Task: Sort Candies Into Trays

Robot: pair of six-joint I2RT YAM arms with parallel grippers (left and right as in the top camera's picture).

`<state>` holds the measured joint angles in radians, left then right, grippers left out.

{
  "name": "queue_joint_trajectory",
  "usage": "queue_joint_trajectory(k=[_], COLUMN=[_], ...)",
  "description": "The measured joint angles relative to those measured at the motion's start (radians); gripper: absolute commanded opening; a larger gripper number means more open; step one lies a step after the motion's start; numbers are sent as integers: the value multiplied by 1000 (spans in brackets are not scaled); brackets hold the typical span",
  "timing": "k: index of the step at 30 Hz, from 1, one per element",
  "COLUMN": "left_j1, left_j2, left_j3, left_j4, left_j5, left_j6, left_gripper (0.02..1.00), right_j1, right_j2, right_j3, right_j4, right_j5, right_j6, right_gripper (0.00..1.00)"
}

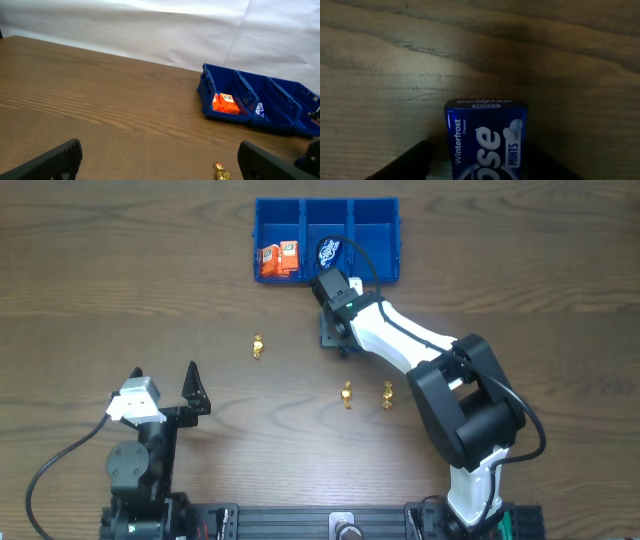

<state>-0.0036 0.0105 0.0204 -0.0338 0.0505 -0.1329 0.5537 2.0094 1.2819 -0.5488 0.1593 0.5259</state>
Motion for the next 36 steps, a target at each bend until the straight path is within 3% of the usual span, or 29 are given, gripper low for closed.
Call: queue_joint_trajectory(k=[3,10,14,18,22,26,32,36], left_j1=[0,0,0,0,0,0,0,0], left_j2=[0,0,0,0,0,0,0,0], left_j3=[0,0,0,0,0,0,0,0], left_j4=[0,0,0,0,0,0,0,0], left_j5=[0,0,0,0,0,0,0,0], left_j6=[0,0,0,0,0,0,0,0], left_gripper=[996,998,998,998,996,998,998,998], right_j1=[0,0,0,-18,-55,-72,-72,-72], right_j2=[0,-20,-170,-243,-90,155,320,320], right_j3=[0,-1,19,336,653,838,847,851], right_j4=[-1,-42,-96,-176,-200,-205,-213,-209], right_j5=[-2,-8,-6,43,78,85,80,80], right_j6=[7,12,6,-40,-82,-93,-90,-90], right_gripper=[297,246,246,248,255,281,301,505])
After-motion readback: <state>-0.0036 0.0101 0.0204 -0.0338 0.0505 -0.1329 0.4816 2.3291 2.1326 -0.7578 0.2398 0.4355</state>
